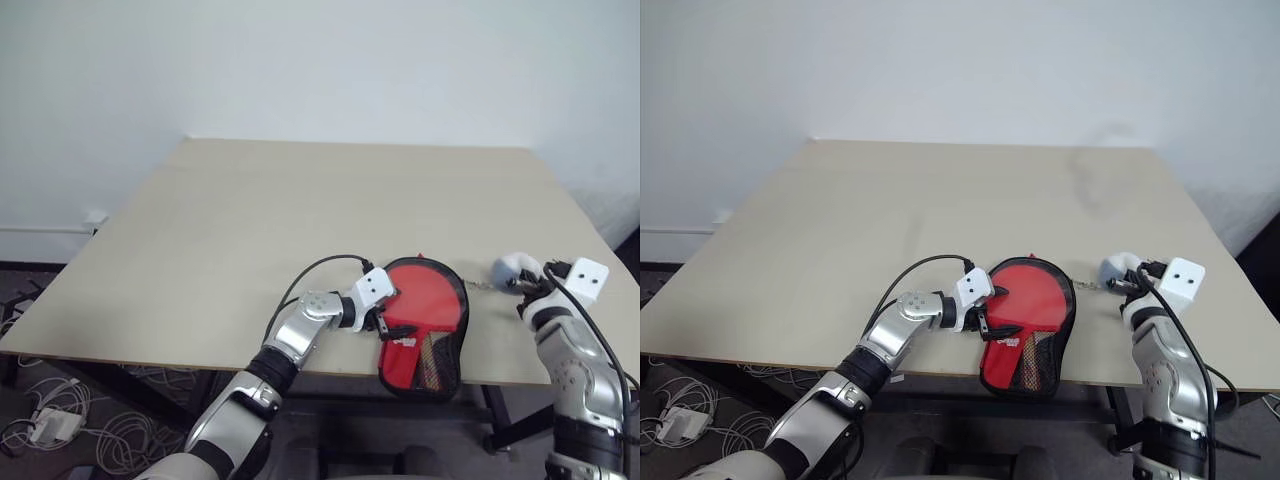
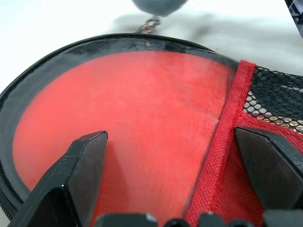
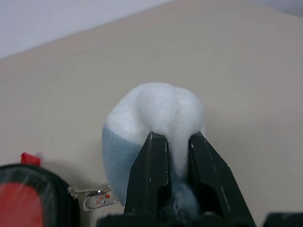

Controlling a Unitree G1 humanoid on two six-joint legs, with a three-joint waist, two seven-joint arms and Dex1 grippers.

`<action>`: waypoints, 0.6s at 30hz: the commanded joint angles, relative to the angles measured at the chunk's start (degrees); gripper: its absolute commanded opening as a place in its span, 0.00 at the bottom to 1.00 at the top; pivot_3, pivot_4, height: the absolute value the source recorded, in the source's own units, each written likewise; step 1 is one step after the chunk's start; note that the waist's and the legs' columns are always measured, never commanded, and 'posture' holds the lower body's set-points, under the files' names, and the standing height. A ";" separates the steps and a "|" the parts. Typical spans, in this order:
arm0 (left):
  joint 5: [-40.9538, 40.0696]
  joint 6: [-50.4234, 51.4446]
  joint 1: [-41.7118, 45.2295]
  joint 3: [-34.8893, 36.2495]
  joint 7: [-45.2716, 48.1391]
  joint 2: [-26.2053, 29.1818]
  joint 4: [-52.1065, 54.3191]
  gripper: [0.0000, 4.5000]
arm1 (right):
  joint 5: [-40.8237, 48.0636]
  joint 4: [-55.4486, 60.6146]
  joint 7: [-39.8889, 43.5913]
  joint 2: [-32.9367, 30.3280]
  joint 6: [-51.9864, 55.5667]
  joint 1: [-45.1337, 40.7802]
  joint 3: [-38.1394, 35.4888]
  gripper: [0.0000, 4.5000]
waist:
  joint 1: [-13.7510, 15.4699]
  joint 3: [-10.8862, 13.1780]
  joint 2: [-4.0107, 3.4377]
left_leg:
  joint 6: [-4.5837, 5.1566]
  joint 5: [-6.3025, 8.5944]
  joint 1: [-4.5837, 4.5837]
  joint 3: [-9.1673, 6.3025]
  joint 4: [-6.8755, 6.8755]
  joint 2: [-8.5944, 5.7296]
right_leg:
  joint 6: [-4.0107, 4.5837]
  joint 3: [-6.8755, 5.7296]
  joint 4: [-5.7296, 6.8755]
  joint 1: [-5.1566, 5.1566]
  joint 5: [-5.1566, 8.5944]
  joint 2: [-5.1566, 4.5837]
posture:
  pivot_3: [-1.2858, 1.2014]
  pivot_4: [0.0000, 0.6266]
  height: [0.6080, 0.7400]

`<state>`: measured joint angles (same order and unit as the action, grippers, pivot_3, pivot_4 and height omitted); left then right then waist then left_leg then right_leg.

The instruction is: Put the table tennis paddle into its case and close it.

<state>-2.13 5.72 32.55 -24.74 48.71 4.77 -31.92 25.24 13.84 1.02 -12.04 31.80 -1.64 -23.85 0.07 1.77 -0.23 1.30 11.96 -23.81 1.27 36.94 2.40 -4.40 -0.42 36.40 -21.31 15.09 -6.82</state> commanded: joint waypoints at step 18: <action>5.41 0.54 0.35 -2.55 0.78 -1.70 -7.94 1.00 | 23.90 31.79 19.33 -7.00 3.46 36.26 -2.54 0.00 | 0.80 -0.22 0.03 | -0.06 0.29 -0.03 -0.15 0.00 -0.01 | -0.06 -0.22 -0.72 0.40 0.03 -0.04 | 0.52 0.00 1.00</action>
<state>-0.77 4.55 34.29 -24.68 50.01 2.75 -35.51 47.34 43.24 18.15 -18.17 35.79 33.37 -25.59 0.87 1.55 -0.19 1.24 12.26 -23.84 1.09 36.94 2.39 -4.47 -0.68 35.65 -20.88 15.12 -6.86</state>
